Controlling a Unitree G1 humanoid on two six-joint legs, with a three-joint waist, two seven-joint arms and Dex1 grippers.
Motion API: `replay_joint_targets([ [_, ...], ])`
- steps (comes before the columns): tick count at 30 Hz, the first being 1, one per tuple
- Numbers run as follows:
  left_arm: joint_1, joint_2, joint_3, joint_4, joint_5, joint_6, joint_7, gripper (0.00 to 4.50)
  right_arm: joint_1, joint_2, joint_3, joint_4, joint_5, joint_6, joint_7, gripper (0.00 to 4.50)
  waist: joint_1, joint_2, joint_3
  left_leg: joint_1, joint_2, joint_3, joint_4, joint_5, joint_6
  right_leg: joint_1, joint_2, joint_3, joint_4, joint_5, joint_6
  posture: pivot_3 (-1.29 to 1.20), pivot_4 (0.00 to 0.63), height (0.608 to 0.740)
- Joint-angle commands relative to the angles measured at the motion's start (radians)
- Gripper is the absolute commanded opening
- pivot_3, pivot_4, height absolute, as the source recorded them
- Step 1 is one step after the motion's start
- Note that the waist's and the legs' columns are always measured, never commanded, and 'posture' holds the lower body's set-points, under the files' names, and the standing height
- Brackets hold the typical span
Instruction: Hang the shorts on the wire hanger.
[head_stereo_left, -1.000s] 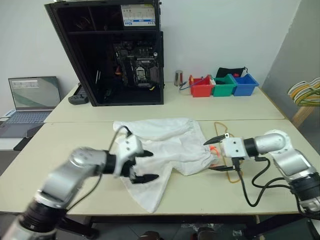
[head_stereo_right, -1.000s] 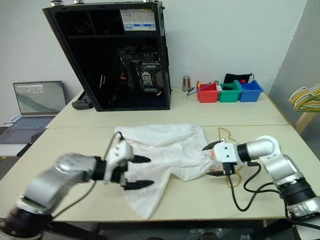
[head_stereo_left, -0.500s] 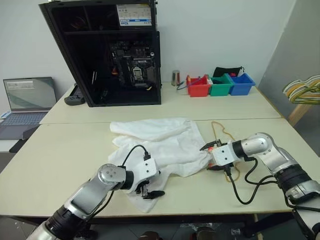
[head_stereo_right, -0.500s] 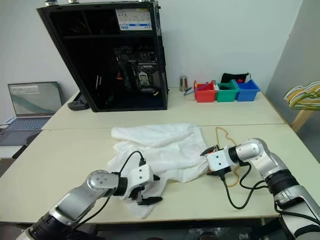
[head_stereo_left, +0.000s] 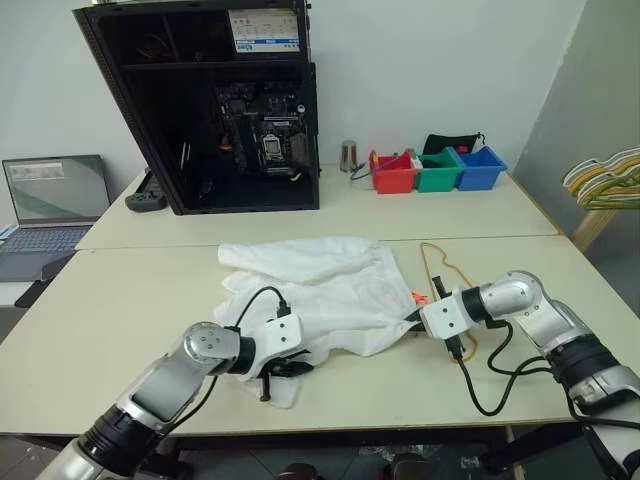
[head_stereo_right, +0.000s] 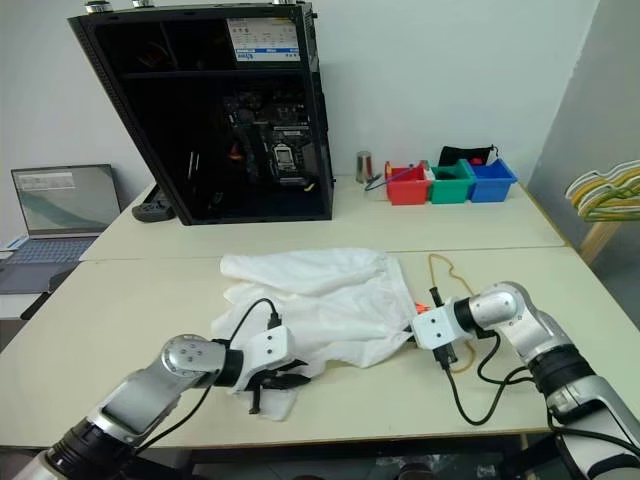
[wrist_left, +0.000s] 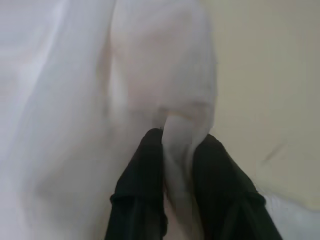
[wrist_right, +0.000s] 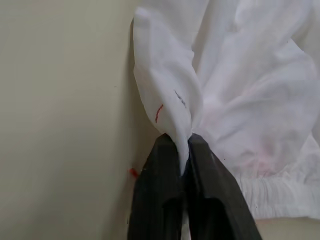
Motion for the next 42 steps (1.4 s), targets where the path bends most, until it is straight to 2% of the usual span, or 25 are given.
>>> replay_joint_targets([
  [1,0.046,0.075,0.070,-0.065,-0.028,-0.053,-0.068,0.02,0.044,-0.052,-0.041,-0.133,0.058,0.067,0.032,0.00,0.001,0.000,0.000,0.000,0.000,0.000,0.000,0.000,0.000,0.000,0.000,0.000,0.000,0.000,0.000,-0.06,0.000,0.740],
  [8,0.168,0.263,0.191,-0.193,-0.191,-0.037,-0.279,0.02,0.184,-0.188,-0.068,-0.422,0.183,0.266,0.116,0.00,0.018,0.000,0.000,-0.001,0.002,0.001,0.000,-0.001,0.001,0.000,0.000,-0.001,-0.001,0.000,0.000,-0.06,0.000,0.740],
  [11,0.143,0.321,0.228,-0.204,-0.292,0.027,-0.371,0.02,0.203,-0.208,-0.067,-0.498,0.228,0.384,0.132,0.00,0.021,0.001,0.001,-0.001,0.004,0.001,0.000,-0.001,0.001,0.000,0.000,-0.002,-0.001,-0.002,0.002,-0.06,0.000,0.740],
  [12,0.100,0.313,0.219,-0.175,-0.290,0.034,-0.377,0.02,0.189,-0.201,-0.065,-0.502,0.240,0.425,0.135,0.00,0.021,0.001,0.001,-0.002,0.004,0.001,0.000,-0.001,0.001,0.000,0.000,-0.002,-0.001,-0.002,0.003,-0.06,0.000,0.740],
  [14,-0.087,0.221,0.166,0.004,-0.205,-0.004,-0.336,0.02,0.073,-0.122,-0.060,-0.415,0.237,0.518,0.094,0.00,0.022,0.002,0.001,-0.001,0.005,0.002,0.000,-0.002,0.002,0.001,0.002,-0.003,-0.001,-0.002,0.003,-0.06,0.000,0.740],
  [16,-0.255,0.137,0.116,0.195,-0.114,-0.055,-0.302,0.02,-0.058,-0.047,-0.060,-0.272,0.208,0.544,0.062,0.00,0.021,0.002,0.003,0.003,0.007,0.003,0.001,-0.001,0.002,0.004,0.006,-0.004,-0.001,0.000,0.001,-0.06,0.000,0.740],
  [18,-0.430,0.064,0.066,0.443,0.015,-0.200,-0.262,0.02,-0.228,0.033,-0.066,-0.040,0.161,0.520,0.004,0.00,0.015,0.000,0.002,0.005,0.013,0.006,0.000,-0.001,0.002,0.005,0.010,-0.006,-0.003,0.004,-0.002,-0.07,0.000,0.740],
  [20,-0.648,-0.017,0.032,0.754,0.150,-0.369,-0.138,0.02,-0.411,0.101,-0.069,0.220,0.096,0.444,-0.094,0.00,0.012,-0.001,0.002,0.010,0.016,0.007,0.000,-0.003,-0.001,0.007,0.014,-0.004,-0.003,0.004,-0.004,-0.07,0.000,0.740],
  [21,-0.720,-0.046,0.025,0.864,0.185,-0.427,-0.100,0.02,-0.467,0.122,-0.070,0.307,0.077,0.411,-0.119,0.00,0.009,-0.002,0.002,0.010,0.017,0.007,-0.001,-0.003,-0.002,0.006,0.015,-0.004,-0.003,0.007,-0.010,-0.07,0.000,0.740],
  [22,-0.822,-0.084,0.024,1.005,0.231,-0.496,0.014,0.02,-0.541,0.147,-0.071,0.416,0.044,0.365,-0.191,0.00,0.004,-0.004,0.001,0.009,0.017,0.006,-0.001,-0.002,-0.005,0.003,0.016,-0.004,-0.003,0.009,-0.012,-0.07,0.000,0.740],
  [24,-1.014,-0.141,0.044,1.230,0.287,-0.549,0.248,0.02,-0.684,0.187,-0.064,0.605,-0.043,0.279,-0.414,0.00,-0.006,-0.007,0.000,-0.002,0.018,0.004,0.002,0.001,-0.016,-0.008,0.012,-0.003,0.001,0.010,-0.014,-0.07,0.000,0.740],
  [25,-1.116,-0.147,0.048,1.318,0.328,-0.572,0.413,0.02,-0.772,0.204,-0.073,0.689,-0.094,0.248,-0.633,0.00,-0.010,-0.010,0.000,-0.006,0.017,0.003,0.003,0.001,-0.018,-0.013,0.013,-0.003,0.001,0.010,-0.015,-0.08,0.000,0.740],
  [26,-1.194,-0.141,0.046,1.376,0.363,-0.596,0.539,0.02,-0.840,0.211,-0.079,0.745,-0.132,0.207,-0.796,0.00,-0.019,-0.010,0.000,-0.013,0.016,0.003,0.002,0.002,-0.020,-0.021,0.013,-0.002,0.000,0.011,-0.015,-0.08,0.000,0.740],
  [28,-1.300,-0.119,0.031,1.446,0.433,-0.640,0.758,0.02,-0.924,0.212,-0.079,0.809,-0.194,0.133,-1.023,0.00,-0.042,-0.010,0.000,-0.031,0.014,0.004,0.004,0.002,-0.022,-0.041,0.009,0.001,0.003,0.011,-0.015,-0.09,0.000,0.740],
  [29,-1.343,-0.099,0.031,1.463,0.460,-0.656,0.867,0.02,-0.945,0.210,-0.080,0.822,-0.210,0.097,-1.086,0.00,-0.050,-0.010,0.000,-0.037,0.014,0.006,0.006,0.002,-0.022,-0.047,0.007,0.001,0.004,0.011,-0.015,-0.09,0.000,0.740],
  [31,-1.400,-0.068,0.054,1.480,0.482,-0.681,1.033,0.02,-0.958,0.207,-0.078,0.837,-0.234,0.031,-1.152,0.00,-0.066,-0.011,-0.001,-0.039,0.013,0.008,0.004,0.003,-0.021,-0.053,0.006,0.002,0.004,0.011,-0.015,-0.09,0.000,0.740],
  [33,-1.416,-0.039,0.061,1.478,0.509,-0.716,1.140,0.02,-0.941,0.206,-0.064,0.836,-0.258,-0.028,-1.176,0.00,-0.088,-0.011,-0.004,-0.039,0.014,0.008,0.001,0.002,-0.021,-0.056,0.006,0.003,0.003,0.011,-0.014,-0.09,0.000,0.740],
  [35,-1.363,-0.019,0.066,1.443,0.512,-0.791,1.132,0.02,-0.874,0.206,-0.053,0.806,-0.264,-0.094,-1.140,0.00,-0.103,-0.010,-0.004,-0.038,0.014,0.009,0.001,0.002,-0.021,-0.056,0.006,0.003,0.003,0.010,-0.014,-0.09,0.000,0.740],
  [37,-1.188,-0.004,0.096,1.330,0.462,-0.867,1.023,0.02,-0.733,0.216,-0.045,0.745,-0.216,-0.140,-0.969,0.00,-0.118,-0.008,-0.008,-0.036,0.014,0.010,0.000,0.002,-0.020,-0.054,0.006,0.003,0.006,0.010,-0.014,-0.09,0.000,0.740],
  [39,-1.037,0.010,0.130,1.195,0.414,-0.868,0.939,0.02,-0.637,0.213,-0.041,0.683,-0.187,-0.137,-0.847,0.00,-0.122,-0.007,-0.009,-0.021,0.014,0.015,-0.001,0.000,-0.018,-0.041,0.005,0.003,0.011,0.010,-0.013,-0.09,0.000,0.740],
  [40,-0.940,0.013,0.158,1.097,0.369,-0.832,0.884,0.02,-0.588,0.211,-0.045,0.647,-0.166,-0.120,-0.790,0.00,-0.125,-0.006,-0.008,-0.016,0.014,0.016,-0.001,-0.001,-0.015,-0.037,0.005,0.003,0.012,0.010,-0.013,-0.09,0.000,0.740],
  [42,-0.647,0.032,0.232,0.782,0.271,-0.683,0.774,0.02,-0.474,0.206,-0.045,0.549,-0.141,-0.070,-0.693,0.00,-0.132,-0.006,-0.007,-0.010,0.014,0.018,0.002,-0.003,-0.011,-0.032,0.005,0.004,0.017,0.011,-0.011,-0.08,0.000,0.740],
])
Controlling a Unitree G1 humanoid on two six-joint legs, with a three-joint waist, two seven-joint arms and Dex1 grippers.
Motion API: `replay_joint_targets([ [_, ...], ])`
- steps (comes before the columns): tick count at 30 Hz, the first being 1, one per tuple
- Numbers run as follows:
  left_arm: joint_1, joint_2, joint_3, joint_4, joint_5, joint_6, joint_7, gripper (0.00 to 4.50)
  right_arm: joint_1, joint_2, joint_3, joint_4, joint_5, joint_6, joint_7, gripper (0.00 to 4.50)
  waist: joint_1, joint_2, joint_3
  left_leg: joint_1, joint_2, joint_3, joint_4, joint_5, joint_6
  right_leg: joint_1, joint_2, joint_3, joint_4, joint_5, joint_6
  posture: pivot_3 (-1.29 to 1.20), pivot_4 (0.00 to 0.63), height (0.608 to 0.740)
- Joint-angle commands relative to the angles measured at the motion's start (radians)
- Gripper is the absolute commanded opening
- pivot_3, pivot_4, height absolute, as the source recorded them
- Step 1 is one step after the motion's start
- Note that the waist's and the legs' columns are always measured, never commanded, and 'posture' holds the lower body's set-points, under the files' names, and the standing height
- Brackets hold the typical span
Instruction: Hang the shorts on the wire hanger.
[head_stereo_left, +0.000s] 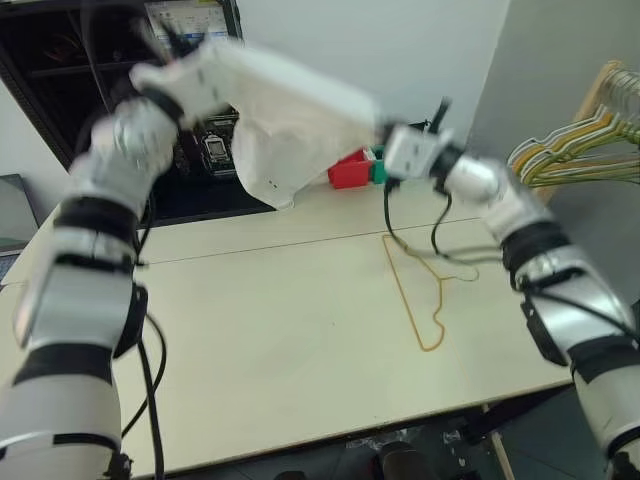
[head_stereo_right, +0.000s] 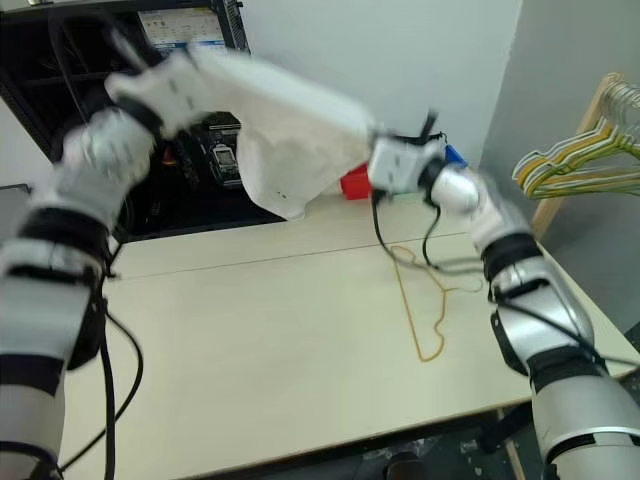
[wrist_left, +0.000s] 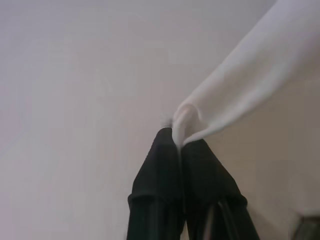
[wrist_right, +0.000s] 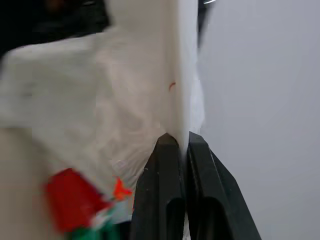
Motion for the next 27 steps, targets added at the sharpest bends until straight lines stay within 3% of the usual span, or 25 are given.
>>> replay_joint_targets([
  [1,0.393,0.104,0.217,-0.459,-0.203,0.289,-0.151,0.02,0.158,-0.066,-0.027,-0.124,0.065,0.115,0.184,0.00,-0.010,0.000,0.000,0.005,0.001,0.000,0.000,0.000,0.000,0.004,0.000,0.000,0.001,0.000,0.000,-0.08,0.000,0.740],
  [5,0.918,0.130,0.369,-0.925,-0.270,0.530,-0.254,0.02,0.325,-0.086,-0.030,-0.316,0.087,0.215,0.294,0.00,-0.026,0.000,0.000,0.005,0.004,-0.004,-0.001,0.000,0.000,0.001,0.005,0.001,0.002,0.001,-0.003,-0.08,0.000,0.740],
  [8,1.218,0.171,0.436,-1.068,-0.276,0.639,-0.364,0.02,0.448,-0.125,-0.034,-0.475,0.102,0.280,0.368,0.00,-0.015,0.000,0.000,0.006,0.004,-0.011,-0.002,0.000,-0.005,0.002,0.007,0.002,0.001,-0.001,-0.006,-0.08,0.000,0.740],
  [10,1.310,0.203,0.454,-1.101,-0.277,0.672,-0.426,0.02,0.508,-0.145,-0.038,-0.565,0.112,0.319,0.410,0.00,0.002,0.001,0.000,0.006,0.004,-0.013,-0.001,-0.002,-0.003,0.003,0.008,0.001,0.001,-0.001,-0.007,-0.07,0.000,0.740],
  [18,1.303,0.359,0.394,-1.045,-0.336,0.632,-0.712,0.02,0.733,-0.271,-0.009,-0.889,0.128,0.492,0.584,0.00,0.130,0.003,0.001,0.021,0.005,-0.015,-0.001,-0.004,-0.001,0.022,0.013,-0.007,-0.003,-0.005,-0.002,-0.05,0.000,0.740],
  [27,1.269,0.427,0.330,-1.127,-0.410,0.674,-0.941,0.02,0.859,-0.384,-0.026,-1.098,0.180,0.655,0.645,0.00,0.147,0.003,0.001,0.024,0.012,-0.009,-0.001,-0.010,-0.001,0.025,0.015,-0.006,-0.007,-0.006,-0.005,-0.07,0.000,0.740],
])
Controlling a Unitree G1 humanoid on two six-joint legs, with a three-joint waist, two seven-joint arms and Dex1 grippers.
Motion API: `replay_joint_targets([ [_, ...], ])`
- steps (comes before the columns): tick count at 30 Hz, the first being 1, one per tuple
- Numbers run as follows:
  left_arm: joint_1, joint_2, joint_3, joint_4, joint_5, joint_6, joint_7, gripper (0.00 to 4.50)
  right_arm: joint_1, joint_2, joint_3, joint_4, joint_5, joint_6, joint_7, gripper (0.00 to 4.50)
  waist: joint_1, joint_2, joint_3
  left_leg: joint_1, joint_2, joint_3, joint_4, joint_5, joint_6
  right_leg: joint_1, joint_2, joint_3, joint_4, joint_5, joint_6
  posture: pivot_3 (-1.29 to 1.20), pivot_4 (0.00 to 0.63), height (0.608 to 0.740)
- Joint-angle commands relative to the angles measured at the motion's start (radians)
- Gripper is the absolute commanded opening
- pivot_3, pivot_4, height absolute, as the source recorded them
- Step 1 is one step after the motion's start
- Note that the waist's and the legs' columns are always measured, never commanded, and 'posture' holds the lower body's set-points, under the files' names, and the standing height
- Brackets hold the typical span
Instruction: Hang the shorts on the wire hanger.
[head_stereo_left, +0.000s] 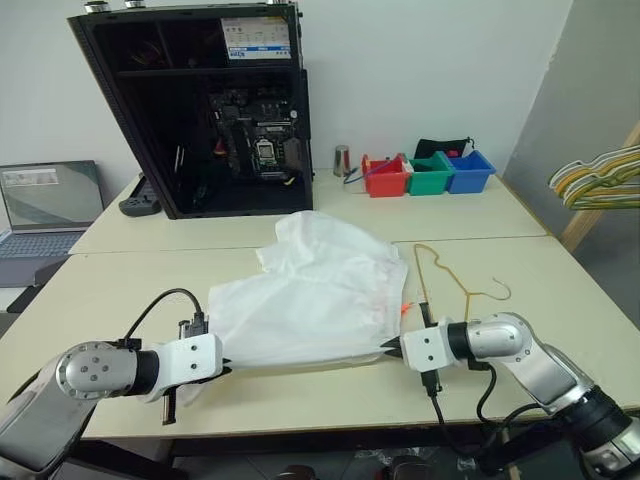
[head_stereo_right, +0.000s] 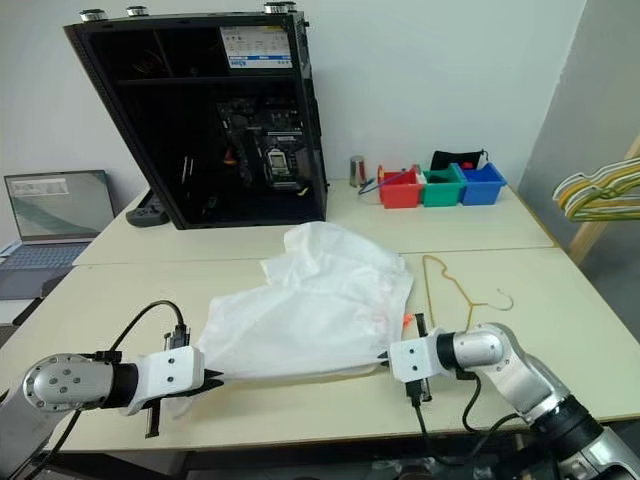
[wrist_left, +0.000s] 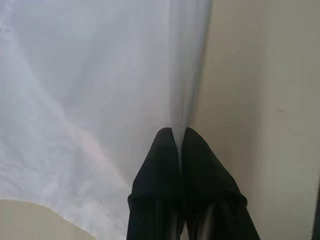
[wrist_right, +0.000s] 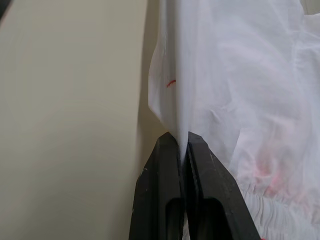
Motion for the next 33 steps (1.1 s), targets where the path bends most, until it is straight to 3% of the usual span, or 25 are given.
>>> replay_joint_targets([
  [1,0.000,0.069,0.007,0.032,0.011,0.075,-0.086,0.02,0.056,-0.107,-0.091,-0.035,0.001,0.121,0.035,0.00,-0.001,-0.001,0.000,0.000,0.002,0.002,0.000,-0.001,-0.001,0.000,0.001,0.000,0.000,0.000,0.000,-0.08,0.000,0.740],
  [10,-0.080,0.073,-0.060,0.059,0.027,0.061,-0.142,0.02,0.063,-0.108,-0.081,-0.111,0.050,0.240,0.036,0.00,-0.005,-0.001,0.000,0.005,0.009,0.011,0.000,-0.003,-0.002,0.001,0.002,0.000,0.001,-0.001,-0.001,-0.10,0.000,0.740],
  [12,-0.094,0.071,-0.068,0.065,0.031,0.059,-0.146,0.50,0.063,-0.109,-0.079,-0.123,0.067,0.266,0.044,0.00,-0.005,-0.001,0.000,0.006,0.009,0.011,0.000,-0.004,-0.002,0.000,0.002,0.000,0.001,-0.001,-0.001,-0.11,0.000,0.740],
  [13,-0.101,0.068,-0.071,0.067,0.034,0.061,-0.147,0.64,0.062,-0.110,-0.080,-0.128,0.076,0.279,0.048,0.49,-0.004,-0.002,0.001,0.006,0.009,0.012,0.000,-0.004,-0.002,0.000,0.002,0.000,0.001,-0.001,-0.001,-0.11,0.000,0.740],
  [21,-0.121,0.103,-0.066,0.047,-0.026,0.070,-0.289,2.34,0.104,-0.200,-0.130,-0.247,0.158,0.346,0.159,2.41,-0.004,-0.002,0.002,0.005,0.009,0.012,0.000,-0.004,-0.001,0.001,0.002,0.000,0.000,-0.001,-0.001,-0.11,0.000,0.740],
  [26,-0.149,0.170,-0.023,0.027,-0.146,0.079,-0.464,2.99,0.123,-0.285,-0.233,-0.360,0.242,0.436,0.201,2.93,-0.005,-0.001,0.005,0.005,0.010,0.012,0.000,-0.005,-0.001,0.000,0.002,0.000,0.000,-0.001,-0.001,-0.12,0.000,0.740],
  [28,-0.223,0.182,-0.003,0.033,-0.222,0.139,-0.516,3.31,0.117,-0.338,-0.302,-0.391,0.301,0.503,0.236,2.93,-0.005,-0.001,0.006,0.005,0.010,0.013,0.000,-0.005,-0.001,0.000,0.002,-0.001,0.000,-0.001,-0.001,-0.13,0.000,0.740],
  [30,-0.367,0.179,0.000,0.058,-0.312,0.225,-0.577,3.31,0.092,-0.383,-0.388,-0.387,0.370,0.609,0.254,2.93,-0.005,-0.001,0.010,0.005,0.010,0.013,0.000,-0.005,-0.001,0.000,0.002,-0.001,0.000,-0.001,-0.001,-0.15,0.000,0.740],
  [33,-0.646,0.037,-0.065,0.134,-0.347,0.334,-0.527,3.31,0.016,-0.329,-0.405,-0.252,0.364,0.800,0.129,2.93,-0.005,-0.004,0.011,0.005,0.011,0.014,0.002,-0.005,0.000,0.001,0.002,-0.005,-0.001,-0.001,-0.001,-0.17,0.000,0.740],
])
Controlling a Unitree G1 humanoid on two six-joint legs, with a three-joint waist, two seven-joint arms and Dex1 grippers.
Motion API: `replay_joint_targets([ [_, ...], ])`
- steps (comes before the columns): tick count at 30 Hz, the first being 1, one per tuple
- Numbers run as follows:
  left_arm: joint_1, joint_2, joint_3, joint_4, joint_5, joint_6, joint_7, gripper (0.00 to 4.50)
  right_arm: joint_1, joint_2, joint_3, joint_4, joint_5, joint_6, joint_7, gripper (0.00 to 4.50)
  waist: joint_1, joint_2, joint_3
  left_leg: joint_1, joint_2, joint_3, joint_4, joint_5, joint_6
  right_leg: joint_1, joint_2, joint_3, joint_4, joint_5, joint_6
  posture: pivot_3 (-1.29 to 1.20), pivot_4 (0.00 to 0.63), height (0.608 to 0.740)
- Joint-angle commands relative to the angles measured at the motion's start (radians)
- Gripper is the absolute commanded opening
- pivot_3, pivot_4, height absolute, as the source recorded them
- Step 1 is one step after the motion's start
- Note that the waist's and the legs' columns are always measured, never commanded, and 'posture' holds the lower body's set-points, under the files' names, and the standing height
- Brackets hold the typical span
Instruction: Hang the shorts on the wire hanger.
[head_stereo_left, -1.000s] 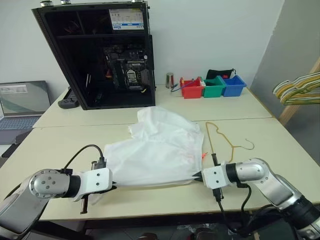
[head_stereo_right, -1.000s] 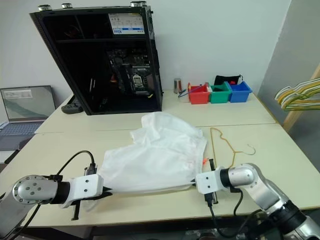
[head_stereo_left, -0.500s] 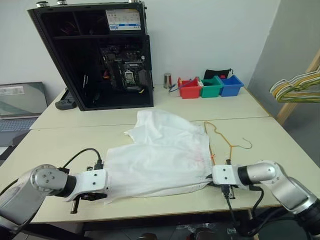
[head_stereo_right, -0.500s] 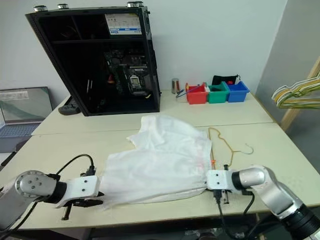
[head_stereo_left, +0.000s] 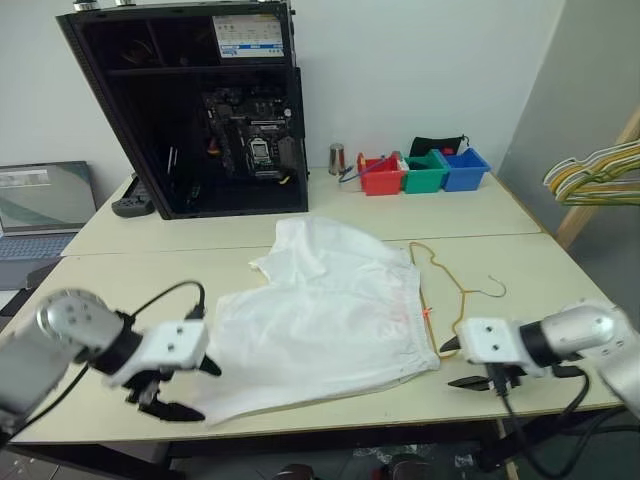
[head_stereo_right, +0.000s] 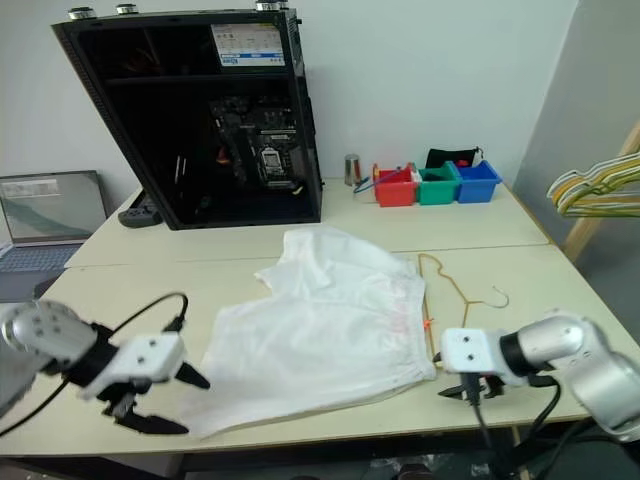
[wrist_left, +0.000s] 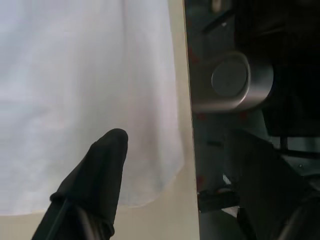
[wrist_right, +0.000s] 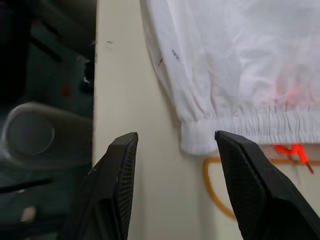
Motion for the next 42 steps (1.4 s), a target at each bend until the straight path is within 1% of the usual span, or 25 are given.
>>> replay_joint_targets([
  [1,-0.254,-0.162,-0.022,0.068,-0.064,0.118,0.077,3.31,-0.081,0.066,-0.048,0.138,0.002,0.206,-0.141,2.93,-0.003,-0.002,-0.003,0.000,0.000,0.000,0.000,0.000,0.000,0.001,0.000,0.000,-0.001,0.000,0.000,-0.18,0.000,0.740],
  [2,-0.309,-0.222,-0.029,0.082,-0.067,0.150,0.129,3.31,-0.096,0.090,-0.047,0.175,-0.003,0.242,-0.174,2.93,-0.007,-0.002,-0.008,0.001,0.000,0.000,0.000,0.000,0.000,0.002,0.000,0.000,-0.002,0.001,0.001,-0.18,0.000,0.740],
  [4,-0.380,-0.310,-0.034,0.101,-0.064,0.215,0.211,3.31,-0.118,0.124,-0.045,0.224,-0.009,0.296,-0.219,2.93,-0.020,-0.001,-0.009,0.004,0.001,-0.001,-0.002,0.000,0.000,0.007,0.000,0.000,-0.005,0.001,0.001,-0.18,0.000,0.740],
  [6,-0.419,-0.400,-0.043,0.102,-0.047,0.233,0.302,3.31,-0.144,0.169,-0.043,0.289,-0.016,0.357,-0.277,2.93,-0.028,-0.001,-0.008,0.003,0.001,-0.001,-0.002,0.000,0.000,0.007,0.000,0.002,-0.008,0.001,0.001,-0.18,0.000,0.740],
  [7,-0.420,-0.433,-0.058,0.093,-0.029,0.227,0.329,3.31,-0.157,0.193,-0.043,0.318,-0.017,0.404,-0.308,2.93,-0.034,-0.001,-0.008,0.002,0.000,-0.001,-0.001,-0.001,0.000,0.006,-0.001,0.003,-0.009,0.001,0.002,-0.18,0.000,0.740],
  [9,-0.415,-0.460,-0.078,0.077,-0.009,0.222,0.351,3.31,-0.172,0.213,-0.042,0.347,-0.014,0.453,-0.337,2.93,-0.057,0.000,-0.009,-0.003,-0.001,0.001,0.000,-0.001,0.000,0.001,-0.002,0.007,-0.010,0.003,0.001,-0.18,0.000,0.740],
  [10,-0.387,-0.496,-0.082,0.052,-0.022,0.219,0.372,3.31,-0.175,0.240,-0.036,0.326,-0.005,0.526,-0.368,2.93,-0.065,0.000,-0.009,-0.005,-0.002,0.001,0.000,-0.001,0.000,-0.001,-0.002,0.008,-0.010,0.005,-0.002,-0.19,0.000,0.740],
  [11,-0.367,-0.522,-0.083,0.035,-0.032,0.217,0.388,3.31,-0.178,0.260,-0.032,0.309,0.002,0.577,-0.391,2.93,-0.074,0.000,-0.009,-0.007,-0.002,0.001,0.001,0.000,-0.001,-0.003,-0.003,0.008,-0.011,0.006,-0.002,-0.19,0.000,0.740],
  [13,-0.321,-0.533,-0.090,-0.005,-0.046,0.216,0.384,3.31,-0.204,0.327,-0.056,0.286,0.046,0.726,-0.433,2.93,-0.086,0.001,-0.011,-0.007,-0.001,0.001,0.000,-0.001,-0.002,-0.003,-0.003,0.008,-0.012,0.006,-0.002,-0.19,0.000,0.740],
  [15,-0.285,-0.529,-0.087,-0.030,-0.041,0.212,0.385,3.31,-0.227,0.365,-0.060,0.268,0.061,0.797,-0.461,2.93,-0.100,0.001,-0.011,-0.007,-0.001,0.000,0.000,-0.002,-0.002,-0.004,-0.003,0.010,-0.012,0.006,-0.002,-0.18,0.000,0.740],
  [19,-0.231,-0.532,-0.078,-0.070,-0.044,0.207,0.400,3.31,-0.241,0.396,-0.053,0.244,0.072,0.858,-0.512,2.93,-0.102,0.001,-0.010,-0.008,-0.001,-0.003,0.000,-0.002,-0.002,-0.003,-0.002,0.009,-0.012,0.005,-0.002,-0.17,0.000,0.740],
  [20,-0.213,-0.531,-0.079,-0.081,-0.040,0.202,0.405,3.31,-0.240,0.400,-0.041,0.243,0.066,0.859,-0.530,2.93,-0.101,0.001,-0.010,-0.007,-0.002,-0.003,0.000,-0.002,-0.002,-0.002,-0.002,0.008,-0.013,0.005,-0.001,-0.16,0.001,0.740],
  [21,-0.201,-0.530,-0.080,-0.089,-0.037,0.199,0.409,3.31,-0.239,0.404,-0.033,0.242,0.063,0.861,-0.545,2.93,-0.100,0.001,-0.010,-0.007,-0.002,-0.003,0.000,-0.002,-0.002,-0.001,-0.002,0.008,-0.014,0.003,0.003,-0.16,0.001,0.740],
  [24,-0.179,-0.531,-0.078,-0.107,-0.038,0.199,0.424,3.31,-0.232,0.413,-0.014,0.245,0.056,0.855,-0.583,2.93,-0.096,0.001,-0.010,-0.007,-0.002,-0.003,0.001,-0.002,-0.001,-0.001,-0.002,0.008,-0.013,0.004,0.006,-0.15,0.001,0.740],
  [29,-0.151,-0.525,-0.054,-0.126,-0.048,0.208,0.453,3.31,-0.235,0.472,0.046,0.278,0.036,0.825,-0.652,2.93,-0.088,0.001,-0.011,-0.006,-0.001,-0.003,0.001,-0.002,-0.001,-0.001,-0.001,0.007,-0.012,0.005,0.006,-0.13,0.000,0.740],
  [33,-0.136,-0.523,-0.048,-0.142,-0.050,0.212,0.469,3.31,-0.255,0.502,0.055,0.312,0.028,0.812,-0.684,2.93,-0.084,0.000,-0.012,-0.006,-0.001,-0.003,0.001,-0.002,-0.001,-0.001,-0.001,0.007,-0.011,0.005,0.006,-0.11,0.000,0.740],
  [40,-0.123,-0.520,-0.037,-0.159,-0.054,0.218,0.491,3.31,-0.240,0.500,0.113,0.330,0.008,0.764,-0.712,2.93,-0.075,-0.002,-0.012,-0.005,-0.001,-0.002,0.001,-0.002,-0.001,-0.001,-0.001,0.007,-0.011,0.005,0.005,-0.10,0.000,0.740],
  [42,-0.122,-0.515,-0.033,-0.158,-0.054,0.218,0.496,3.40,-0.219,0.493,0.136,0.306,0.008,0.759,-0.710,2.56,-0.075,-0.002,-0.013,-0.005,-0.001,-0.002,0.001,-0.002,-0.001,-0.001,-0.001,0.007,-0.011,0.005,0.005,-0.09,0.004,0.740],
])
